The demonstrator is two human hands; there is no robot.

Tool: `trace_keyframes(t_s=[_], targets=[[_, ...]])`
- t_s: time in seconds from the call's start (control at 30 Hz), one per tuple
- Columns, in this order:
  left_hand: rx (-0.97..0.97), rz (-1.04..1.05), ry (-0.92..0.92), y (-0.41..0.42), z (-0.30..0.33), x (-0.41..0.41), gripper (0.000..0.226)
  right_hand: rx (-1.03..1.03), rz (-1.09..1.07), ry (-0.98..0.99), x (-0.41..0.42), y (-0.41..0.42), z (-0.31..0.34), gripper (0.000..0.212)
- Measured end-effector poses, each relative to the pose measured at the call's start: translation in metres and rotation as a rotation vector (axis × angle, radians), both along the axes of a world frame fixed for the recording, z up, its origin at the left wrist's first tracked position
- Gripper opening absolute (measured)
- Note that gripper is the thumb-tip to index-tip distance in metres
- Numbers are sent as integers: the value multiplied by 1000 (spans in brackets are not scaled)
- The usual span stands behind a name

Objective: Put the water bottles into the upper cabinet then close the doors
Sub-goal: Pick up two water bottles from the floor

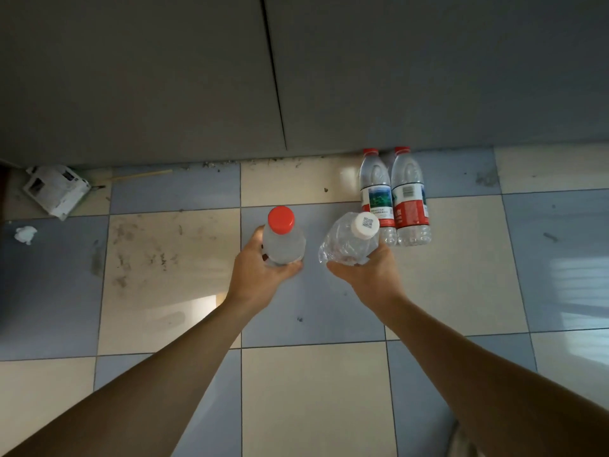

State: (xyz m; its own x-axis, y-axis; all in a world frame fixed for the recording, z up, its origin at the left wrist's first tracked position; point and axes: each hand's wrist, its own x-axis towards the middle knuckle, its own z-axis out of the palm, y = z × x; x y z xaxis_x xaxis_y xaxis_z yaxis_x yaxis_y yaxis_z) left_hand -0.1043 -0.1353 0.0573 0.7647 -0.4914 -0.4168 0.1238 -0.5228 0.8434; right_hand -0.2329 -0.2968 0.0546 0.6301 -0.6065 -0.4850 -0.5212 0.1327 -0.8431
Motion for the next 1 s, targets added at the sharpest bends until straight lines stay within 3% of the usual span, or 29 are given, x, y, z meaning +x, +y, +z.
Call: trace_keyframes(t_s=[0.23, 0.4, 0.6, 0.8, 0.93, 1.0], targets=[[-17, -32, -15, -11, 154, 14, 72, 27, 138, -23, 9, -21, 154, 57], [-45, -26, -32, -7, 316, 28, 64, -28, 283, -9, 24, -28, 323, 66], [-129, -5, -67, 10, 532, 54, 60, -111, 395, -3, 49, -34, 545, 53], [-286, 2, -201, 54, 718, 99, 45, -192, 431, -211, 94, -1, 741, 60], [-395, -19, -332, 77, 834, 154, 42, -257, 343, -344, 142, 26, 862, 73], [-443, -30, -392, 90, 893, 182, 42, -303, 286, -429, 167, 42, 922, 63]])
